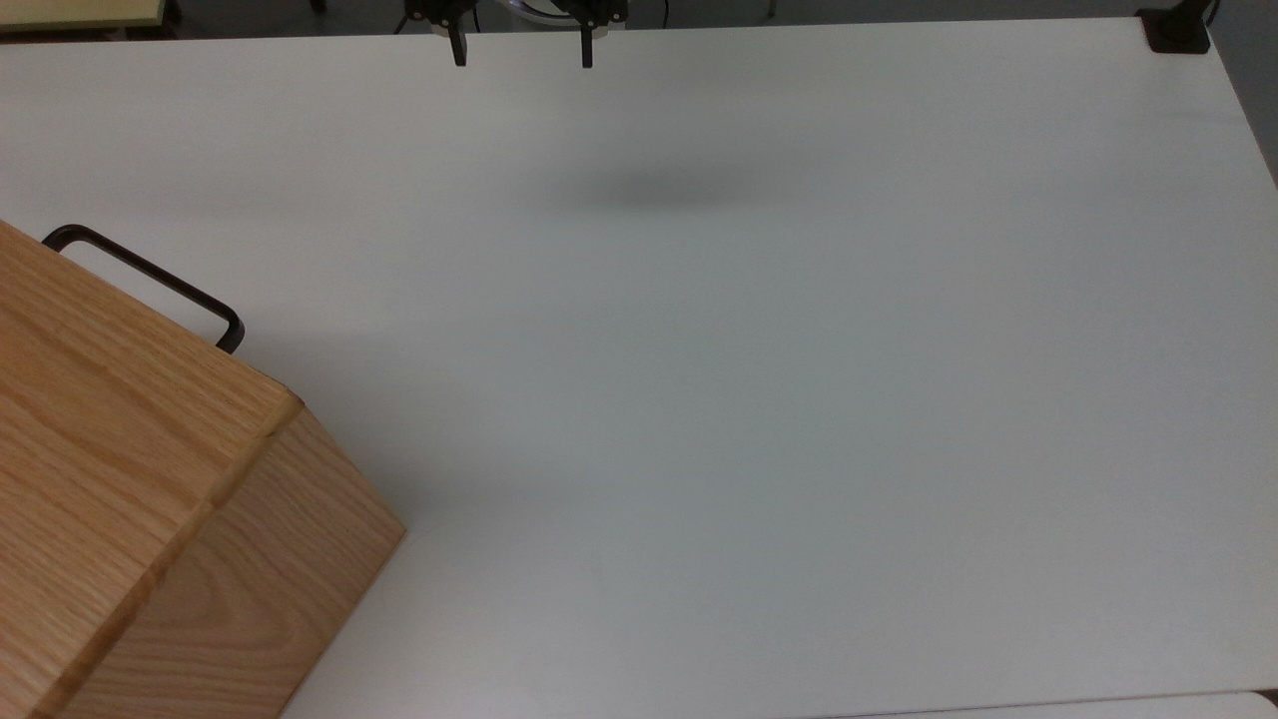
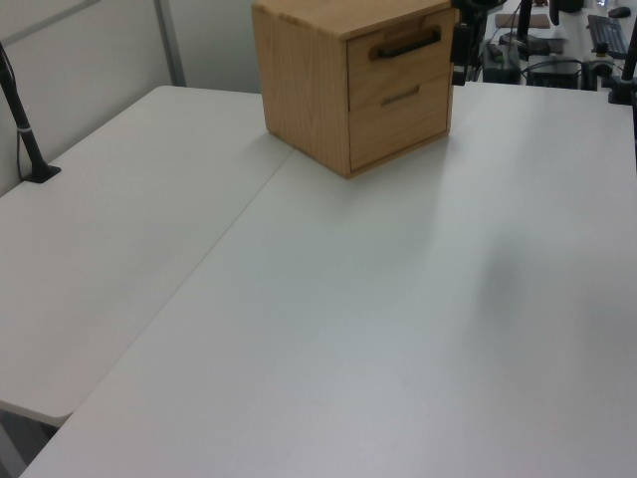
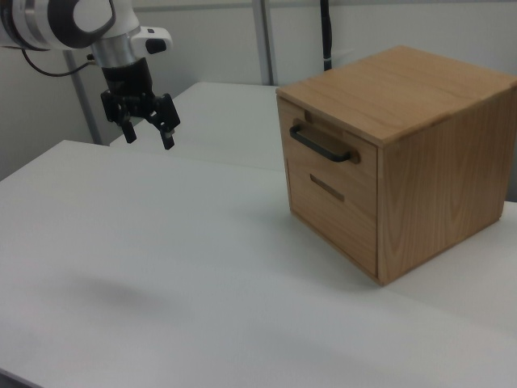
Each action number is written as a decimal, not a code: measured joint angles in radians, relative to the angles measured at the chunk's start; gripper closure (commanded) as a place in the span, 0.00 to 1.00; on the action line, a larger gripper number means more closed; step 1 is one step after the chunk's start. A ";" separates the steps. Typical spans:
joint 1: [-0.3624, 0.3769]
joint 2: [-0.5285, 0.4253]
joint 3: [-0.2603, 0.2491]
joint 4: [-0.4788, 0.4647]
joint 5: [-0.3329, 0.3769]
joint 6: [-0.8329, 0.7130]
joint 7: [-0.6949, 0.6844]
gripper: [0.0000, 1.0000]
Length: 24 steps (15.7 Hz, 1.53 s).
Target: Open the drawer by sliding it
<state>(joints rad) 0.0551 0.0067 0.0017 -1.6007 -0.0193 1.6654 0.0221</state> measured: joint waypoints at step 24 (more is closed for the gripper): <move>-0.025 0.000 -0.015 -0.001 0.000 0.000 0.024 0.00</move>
<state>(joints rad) 0.0304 0.0070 -0.0128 -1.6022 -0.0193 1.6654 0.0464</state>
